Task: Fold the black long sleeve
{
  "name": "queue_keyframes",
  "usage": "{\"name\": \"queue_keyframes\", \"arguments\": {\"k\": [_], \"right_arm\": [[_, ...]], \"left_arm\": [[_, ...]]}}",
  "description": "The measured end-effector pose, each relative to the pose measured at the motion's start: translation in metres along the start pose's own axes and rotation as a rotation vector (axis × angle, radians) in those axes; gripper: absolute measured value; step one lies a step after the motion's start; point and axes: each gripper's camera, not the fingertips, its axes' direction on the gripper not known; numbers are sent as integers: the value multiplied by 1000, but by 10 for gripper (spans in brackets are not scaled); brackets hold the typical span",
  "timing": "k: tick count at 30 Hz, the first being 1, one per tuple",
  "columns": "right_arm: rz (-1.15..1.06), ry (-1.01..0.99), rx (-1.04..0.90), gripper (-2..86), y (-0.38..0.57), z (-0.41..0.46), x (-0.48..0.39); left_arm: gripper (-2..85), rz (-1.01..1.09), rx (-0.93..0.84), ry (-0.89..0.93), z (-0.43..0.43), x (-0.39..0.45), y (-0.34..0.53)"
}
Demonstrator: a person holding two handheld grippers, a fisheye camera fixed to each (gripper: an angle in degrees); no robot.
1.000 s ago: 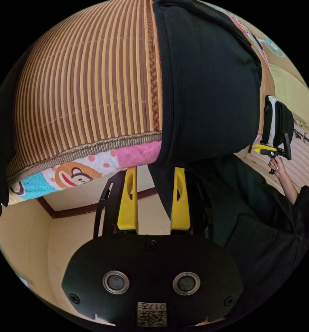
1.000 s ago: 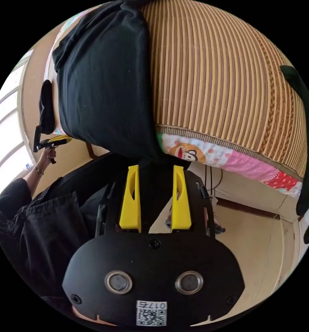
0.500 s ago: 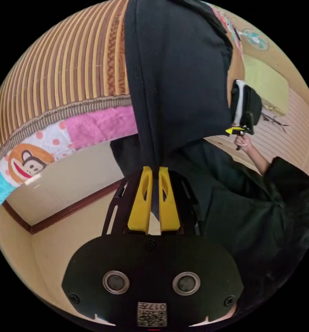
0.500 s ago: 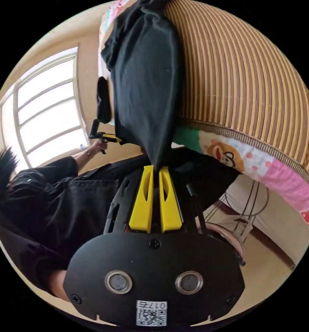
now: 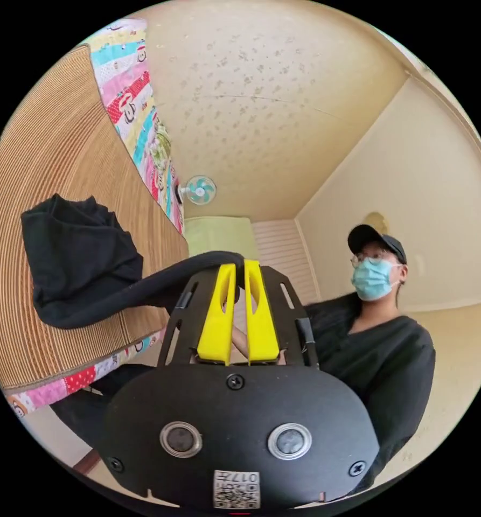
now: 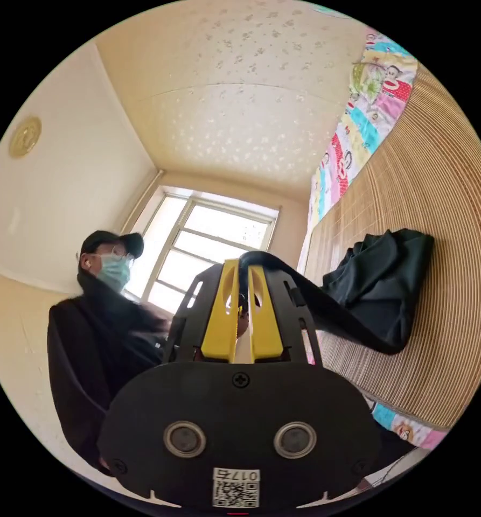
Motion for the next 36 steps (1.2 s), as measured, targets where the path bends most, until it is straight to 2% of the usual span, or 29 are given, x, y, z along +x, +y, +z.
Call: {"name": "queue_keyframes", "arguments": {"k": [2, 5, 7, 9, 11, 12, 14, 16, 18, 19, 20, 21, 23, 25, 27, 29, 30, 33, 36], "right_arm": [[148, 133, 67, 47, -46, 31, 57], [305, 348, 160, 62, -72, 62, 99], [298, 393, 195, 58, -75, 79, 95], [265, 505, 130, 52, -73, 101, 83], [194, 761, -49, 57, -61, 142, 71], [174, 828, -103, 60, -58, 154, 71], [113, 1061, -237, 75, -43, 189, 75], [101, 1145, -279, 81, -38, 205, 82], [77, 1154, -379, 76, -34, 221, 92], [63, 1195, -508, 54, -28, 234, 103], [46, 1329, -647, 37, -17, 246, 115], [24, 1398, -706, 30, -10, 250, 121], [-70, 1461, -846, 15, 18, 259, 130], [-58, 1443, -807, 10, 25, 258, 123], [57, 1396, -749, 8, 21, 252, 119], [171, 1325, -651, 6, 19, 239, 114], [187, 1310, -634, 6, 19, 237, 113], [237, 1271, -622, 6, 20, 230, 113], [259, 1239, -622, 7, 18, 221, 109]], "left_arm": [[51, -94, 105, -218, 3, -46, -49], [103, -275, 258, -442, -2, -106, -80], [120, -319, 296, -548, -6, -122, -80], [132, -307, 284, -648, -7, -121, -71], [138, -245, 229, -799, -5, -109, -47], [138, -244, 212, -845, -5, -108, -39], [145, -301, 162, -1000, -5, -112, -5], [158, -393, 135, -1052, -7, -127, 20], [166, -525, 110, -1009, -8, -154, 41], [168, -597, 113, -942, -7, -172, 52], [168, -655, 146, -871, -4, -187, 61], [168, -680, 173, -837, -3, -194, 64], [167, -794, 333, -789, -3, -205, 73], [161, -859, 397, -777, -1, -207, 72], [118, -883, 391, -802, 7, -203, 65], [101, -732, 387, -789, 21, -187, 45], [112, -726, 390, -810, 24, -183, 40], [148, -791, 353, -891, 39, -187, 21], [109, -950, 337, -890, 43, -215, 19]]}}
